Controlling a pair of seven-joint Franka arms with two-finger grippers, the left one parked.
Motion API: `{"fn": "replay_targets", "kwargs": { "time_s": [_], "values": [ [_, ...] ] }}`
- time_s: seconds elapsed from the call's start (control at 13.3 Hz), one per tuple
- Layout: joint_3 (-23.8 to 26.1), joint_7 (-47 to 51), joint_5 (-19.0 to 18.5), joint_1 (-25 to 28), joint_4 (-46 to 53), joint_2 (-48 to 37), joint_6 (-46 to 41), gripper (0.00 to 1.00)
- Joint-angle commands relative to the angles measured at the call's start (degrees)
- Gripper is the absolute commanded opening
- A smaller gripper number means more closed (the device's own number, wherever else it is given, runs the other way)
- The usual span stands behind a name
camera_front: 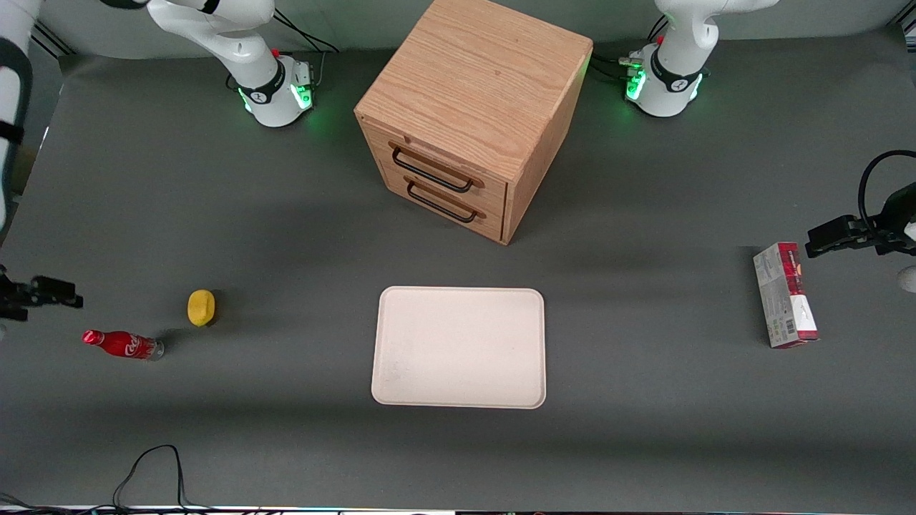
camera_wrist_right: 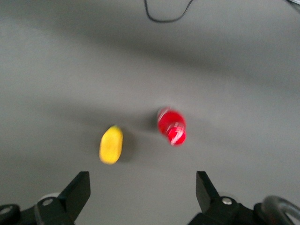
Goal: Place coke bottle on tray
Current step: 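Move the right gripper down over the red Coca-Cola bottle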
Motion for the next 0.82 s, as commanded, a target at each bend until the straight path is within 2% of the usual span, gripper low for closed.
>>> {"fn": "replay_targets", "kwargs": {
  "time_s": [0.0, 0.22, 0.53, 0.6, 0.75],
  "values": [
    [-2.32, -4.68, 6.44, 0.08, 1.66, 5.70, 4.10, 1.00],
    [-3.20, -7.32, 9.45, 0.17, -1.49, 9.31, 10.77, 1.00],
    [-3.29, -10.05, 9.63, 0.26, -8.19, 8.88, 18.96, 1.00],
    [-3.29, -10.14, 10.07, 0.26, -8.37, 8.88, 18.97, 0.95],
    [-3.29, -10.23, 10.60, 0.26, -8.46, 8.88, 18.53, 0.75]
  ]
}}
